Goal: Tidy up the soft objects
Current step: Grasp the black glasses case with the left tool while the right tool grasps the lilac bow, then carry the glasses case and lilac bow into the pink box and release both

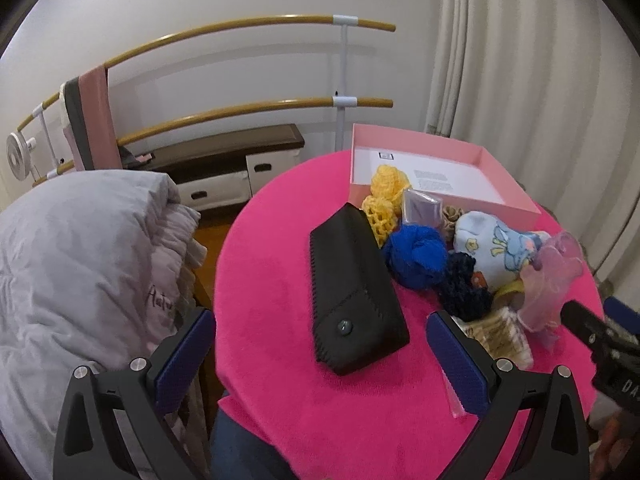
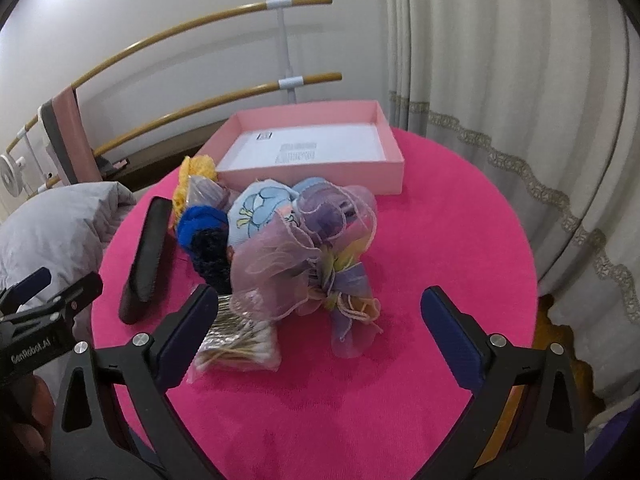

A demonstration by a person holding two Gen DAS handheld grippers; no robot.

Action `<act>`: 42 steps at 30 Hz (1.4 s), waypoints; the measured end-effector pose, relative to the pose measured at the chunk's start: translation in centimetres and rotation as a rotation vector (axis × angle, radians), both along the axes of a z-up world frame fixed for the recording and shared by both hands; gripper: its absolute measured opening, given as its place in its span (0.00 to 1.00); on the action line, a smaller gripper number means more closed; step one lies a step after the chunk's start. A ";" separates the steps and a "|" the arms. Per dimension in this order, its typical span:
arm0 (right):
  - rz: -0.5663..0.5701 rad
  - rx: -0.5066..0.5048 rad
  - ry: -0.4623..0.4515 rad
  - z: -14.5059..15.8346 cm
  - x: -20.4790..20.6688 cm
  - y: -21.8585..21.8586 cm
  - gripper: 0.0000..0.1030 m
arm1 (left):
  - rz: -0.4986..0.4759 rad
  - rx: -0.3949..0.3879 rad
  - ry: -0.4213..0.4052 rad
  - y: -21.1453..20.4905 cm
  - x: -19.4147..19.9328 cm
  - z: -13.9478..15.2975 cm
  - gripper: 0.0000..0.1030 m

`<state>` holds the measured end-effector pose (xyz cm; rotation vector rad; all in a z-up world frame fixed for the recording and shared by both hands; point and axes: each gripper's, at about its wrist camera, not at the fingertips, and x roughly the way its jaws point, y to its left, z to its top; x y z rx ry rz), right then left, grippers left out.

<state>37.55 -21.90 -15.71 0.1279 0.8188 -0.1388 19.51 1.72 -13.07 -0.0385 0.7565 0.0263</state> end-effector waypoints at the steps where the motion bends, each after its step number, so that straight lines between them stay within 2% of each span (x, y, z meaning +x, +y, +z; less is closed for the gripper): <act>1: 0.002 0.001 0.007 -0.3 0.3 -0.1 0.99 | 0.001 -0.004 0.008 -0.1 0.8 -0.3 1.00; 9: 0.018 0.030 0.063 -2.5 3.3 -1.4 0.95 | 0.022 -0.015 0.094 -0.8 7.1 -4.2 1.00; 17: 0.030 0.061 0.104 -4.3 5.2 -2.9 0.93 | 0.043 0.058 0.165 -2.1 12.2 -8.6 1.00; 22: 0.048 0.087 0.119 -5.4 5.8 -3.9 0.82 | 0.037 0.026 0.181 -1.9 14.2 -10.4 0.96; 23: 0.055 0.091 0.120 -5.6 5.9 -4.0 0.80 | 0.032 0.026 0.180 -1.9 14.4 -10.5 0.92; 25: 0.072 0.101 0.122 -5.8 6.2 -4.1 0.66 | 0.018 0.021 0.179 -1.7 14.7 -10.6 0.84; 27: 0.087 0.114 0.117 -5.9 6.2 -4.3 0.54 | 0.004 0.011 0.176 -1.7 15.0 -10.8 0.71; 28: 0.094 0.119 0.112 -5.9 6.2 -4.3 0.52 | -0.004 0.003 0.176 -1.6 15.1 -10.9 0.68; 30: 0.105 0.126 0.104 -5.8 6.1 -4.5 0.49 | -0.023 -0.016 0.175 -1.3 15.3 -11.0 0.54; 31: 0.108 0.138 0.100 -5.7 5.9 -4.7 0.47 | -0.024 -0.015 0.178 -1.2 15.3 -11.0 0.51; 33: 0.099 0.148 0.088 -5.4 5.3 -5.2 0.47 | -0.028 -0.010 0.182 -1.3 15.5 -11.2 0.32; 35: 0.083 0.149 0.077 -5.0 4.7 -5.8 0.47 | -0.035 -0.012 0.189 -1.3 15.6 -11.0 0.25; 42: 0.042 0.139 0.065 -4.3 3.2 -6.9 0.47 | -0.052 -0.038 0.187 0.1 14.3 -10.0 0.22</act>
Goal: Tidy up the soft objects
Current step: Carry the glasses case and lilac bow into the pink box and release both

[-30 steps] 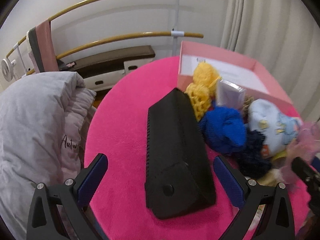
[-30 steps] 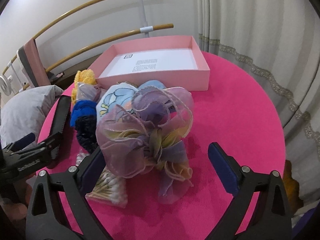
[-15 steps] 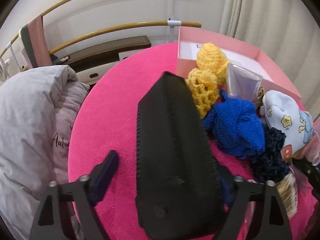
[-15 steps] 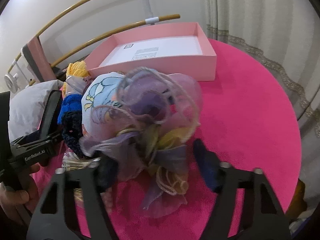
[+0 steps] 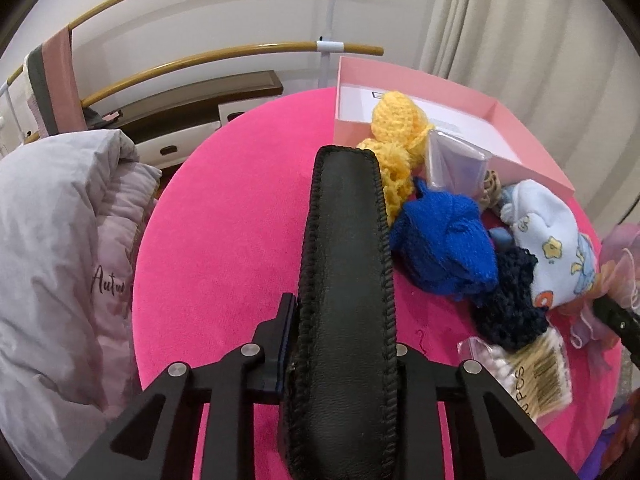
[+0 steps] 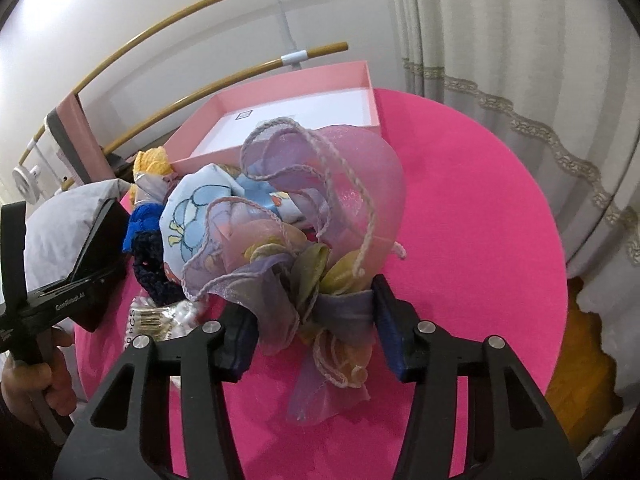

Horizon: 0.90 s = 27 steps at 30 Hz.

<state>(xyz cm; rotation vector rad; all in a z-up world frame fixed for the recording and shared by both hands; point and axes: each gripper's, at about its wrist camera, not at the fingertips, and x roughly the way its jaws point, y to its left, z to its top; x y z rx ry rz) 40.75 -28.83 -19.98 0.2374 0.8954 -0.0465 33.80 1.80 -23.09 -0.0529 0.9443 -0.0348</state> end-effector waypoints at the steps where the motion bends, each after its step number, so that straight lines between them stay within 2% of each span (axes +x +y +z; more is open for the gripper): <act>1: -0.001 0.002 -0.001 0.0 0.0 0.0 0.47 | 0.002 0.000 -0.002 0.1 -0.6 0.2 0.21; 10: -0.029 -0.031 -0.054 2.0 -1.3 0.2 0.47 | 0.011 0.034 -0.069 -0.4 -4.9 3.3 0.19; 17: -0.044 -0.082 -0.115 5.2 -2.2 0.9 0.47 | -0.011 0.045 -0.117 -0.8 -6.7 6.1 0.19; 27: 0.014 -0.116 -0.186 9.0 0.3 3.0 0.47 | -0.054 0.047 -0.200 -2.2 -7.4 11.2 0.19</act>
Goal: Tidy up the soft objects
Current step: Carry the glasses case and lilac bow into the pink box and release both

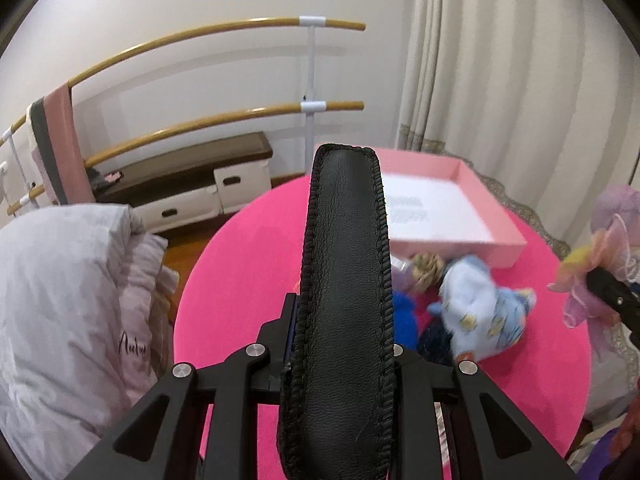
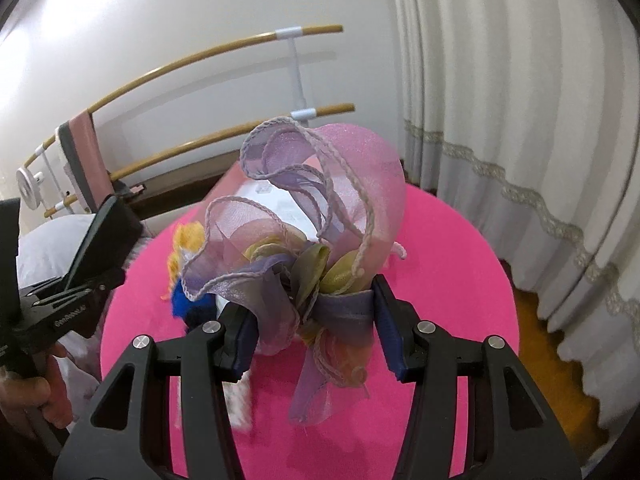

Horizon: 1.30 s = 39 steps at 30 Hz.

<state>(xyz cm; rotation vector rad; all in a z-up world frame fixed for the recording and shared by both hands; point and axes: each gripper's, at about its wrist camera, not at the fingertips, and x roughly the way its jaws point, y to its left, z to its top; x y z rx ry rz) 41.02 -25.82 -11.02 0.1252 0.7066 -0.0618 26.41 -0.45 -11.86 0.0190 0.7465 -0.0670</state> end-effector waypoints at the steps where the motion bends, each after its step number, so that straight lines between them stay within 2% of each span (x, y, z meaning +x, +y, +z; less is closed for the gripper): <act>1: 0.011 -0.002 -0.008 0.4 0.6 0.3 0.47 | -0.003 0.004 -0.008 -0.2 0.2 0.5 0.19; 10: 0.035 0.000 -0.066 3.1 6.7 0.4 0.47 | 0.002 0.006 -0.063 -1.9 4.4 4.2 0.19; 18: 0.026 0.021 -0.052 3.7 13.4 -1.3 0.47 | 0.006 -0.001 -0.075 -3.6 11.4 5.9 0.20; 26: 0.023 0.044 0.018 2.0 19.2 -3.3 0.47 | -0.001 0.007 -0.018 -5.3 19.6 4.3 0.20; 32: 0.022 0.074 0.100 -0.8 23.3 -4.6 0.47 | -0.012 0.026 0.060 -7.2 29.4 1.8 0.20; 39: 0.008 0.114 0.180 -3.6 26.3 -5.8 0.48 | -0.022 0.020 0.145 -8.6 37.3 -0.4 0.21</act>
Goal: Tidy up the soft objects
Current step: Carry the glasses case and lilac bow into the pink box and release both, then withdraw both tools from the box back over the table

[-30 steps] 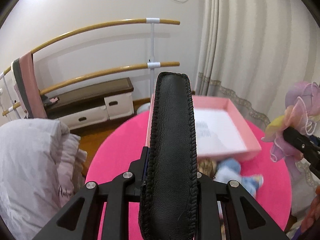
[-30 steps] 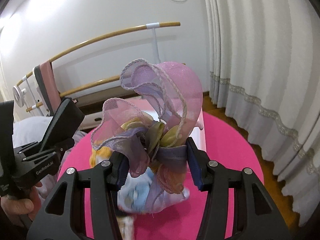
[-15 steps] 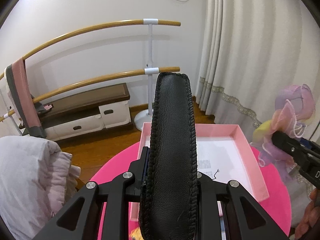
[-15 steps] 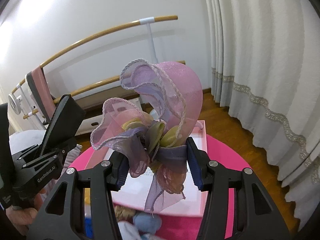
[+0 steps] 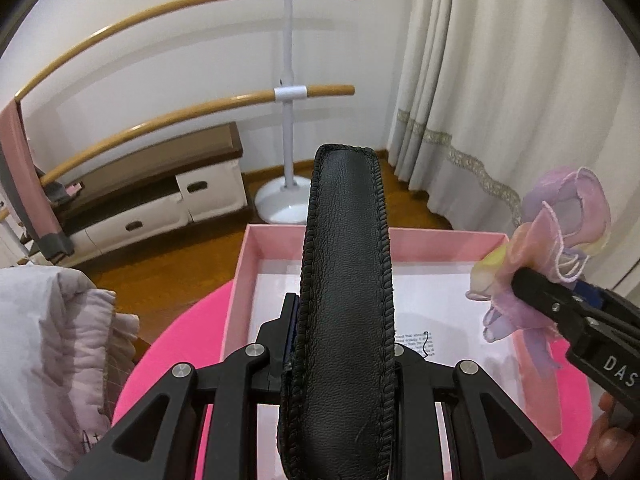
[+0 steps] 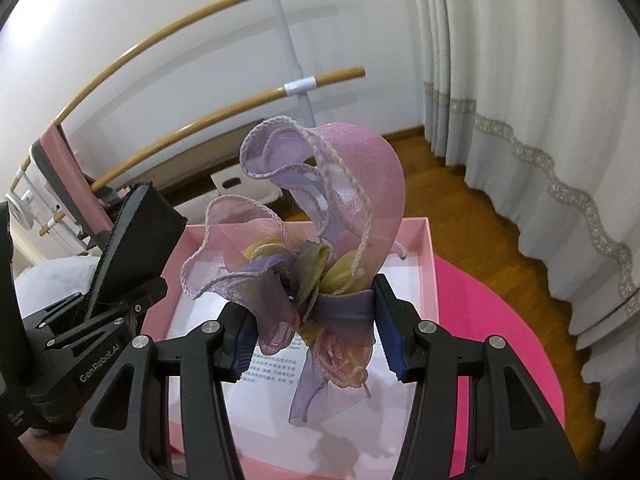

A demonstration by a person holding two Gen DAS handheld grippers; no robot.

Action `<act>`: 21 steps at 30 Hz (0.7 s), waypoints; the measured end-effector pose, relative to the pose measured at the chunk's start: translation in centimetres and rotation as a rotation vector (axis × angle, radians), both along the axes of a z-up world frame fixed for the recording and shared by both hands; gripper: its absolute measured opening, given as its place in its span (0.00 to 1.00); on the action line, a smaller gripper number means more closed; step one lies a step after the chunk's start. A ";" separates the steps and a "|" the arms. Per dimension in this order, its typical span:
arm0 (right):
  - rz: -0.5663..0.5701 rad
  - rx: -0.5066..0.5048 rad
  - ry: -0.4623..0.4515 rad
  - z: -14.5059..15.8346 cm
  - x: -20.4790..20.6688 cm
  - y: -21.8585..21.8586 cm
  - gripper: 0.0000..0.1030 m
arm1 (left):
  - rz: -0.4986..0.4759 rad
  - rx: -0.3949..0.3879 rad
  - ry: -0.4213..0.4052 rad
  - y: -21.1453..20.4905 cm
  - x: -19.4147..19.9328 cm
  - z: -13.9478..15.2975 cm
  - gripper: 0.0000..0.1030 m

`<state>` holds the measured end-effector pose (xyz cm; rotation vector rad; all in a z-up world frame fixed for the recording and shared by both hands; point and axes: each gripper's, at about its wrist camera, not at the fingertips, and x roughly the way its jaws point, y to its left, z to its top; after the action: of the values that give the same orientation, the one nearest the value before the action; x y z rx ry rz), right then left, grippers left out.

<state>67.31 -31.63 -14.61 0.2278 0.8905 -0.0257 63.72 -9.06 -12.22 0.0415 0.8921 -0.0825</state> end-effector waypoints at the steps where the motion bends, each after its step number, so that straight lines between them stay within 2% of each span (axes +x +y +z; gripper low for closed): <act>1: -0.002 0.002 0.011 -0.2 0.3 -0.2 0.48 | -0.003 0.001 0.006 0.0 0.7 -0.1 0.22; 5: -0.008 0.019 0.056 -1.6 1.7 -0.6 0.49 | -0.015 -0.016 0.065 -0.5 4.4 -1.0 0.26; 7: -0.014 0.031 0.068 -1.9 2.2 -0.7 0.55 | -0.014 -0.021 0.078 -0.5 5.4 -1.1 0.39; 9: -0.019 0.036 0.084 -2.4 2.5 -0.8 0.60 | 0.000 -0.012 0.076 -0.2 6.5 -0.9 0.68; 11: -0.020 0.049 0.086 -2.4 2.5 -0.7 0.68 | 0.014 -0.001 0.048 0.1 7.2 -0.3 0.77; 13: -0.033 0.048 0.077 -2.3 2.2 -0.9 0.88 | 0.019 0.005 0.032 0.4 6.9 0.1 0.81; 15: -0.042 0.073 0.053 -1.9 1.4 -1.1 1.00 | 0.025 0.012 0.015 0.6 7.0 0.8 0.85; 21: -0.063 0.075 -0.030 1.0 -1.5 -1.0 1.00 | 0.051 0.049 -0.085 1.1 5.6 3.3 0.93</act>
<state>65.77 -32.59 -13.57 0.3259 0.8549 -0.0475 69.33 -7.93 -8.91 0.0672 0.8092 -0.0112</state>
